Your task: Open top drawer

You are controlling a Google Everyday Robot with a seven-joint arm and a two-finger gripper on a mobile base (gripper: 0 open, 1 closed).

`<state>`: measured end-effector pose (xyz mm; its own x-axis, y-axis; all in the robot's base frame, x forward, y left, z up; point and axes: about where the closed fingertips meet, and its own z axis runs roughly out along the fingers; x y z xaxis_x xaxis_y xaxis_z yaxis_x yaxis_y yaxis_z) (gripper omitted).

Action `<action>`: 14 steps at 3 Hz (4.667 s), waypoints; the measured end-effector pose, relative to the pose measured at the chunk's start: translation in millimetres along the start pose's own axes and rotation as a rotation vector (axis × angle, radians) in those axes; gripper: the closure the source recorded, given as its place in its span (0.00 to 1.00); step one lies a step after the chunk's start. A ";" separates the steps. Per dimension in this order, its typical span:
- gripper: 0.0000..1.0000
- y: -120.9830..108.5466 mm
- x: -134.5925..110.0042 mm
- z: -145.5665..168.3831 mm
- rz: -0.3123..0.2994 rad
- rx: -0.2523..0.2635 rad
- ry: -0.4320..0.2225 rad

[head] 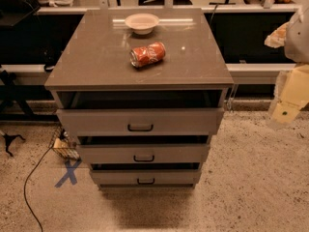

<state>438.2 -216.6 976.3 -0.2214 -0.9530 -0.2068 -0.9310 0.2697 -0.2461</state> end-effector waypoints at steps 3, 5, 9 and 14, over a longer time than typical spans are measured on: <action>0.00 21.0 16.9 36.7 0.005 -0.039 -0.024; 0.00 61.8 7.5 183.7 0.010 -0.268 -0.179; 0.00 19.5 -57.3 241.3 -0.115 -0.100 -0.232; 0.19 -48.7 -104.0 358.7 -0.042 -0.159 -0.259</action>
Offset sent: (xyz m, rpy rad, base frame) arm -0.0145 -0.0099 -0.0029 -0.0338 0.0026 -0.0037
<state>610.7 -81.1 670.1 -0.1194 -0.8902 -0.4396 -0.9760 0.1864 -0.1123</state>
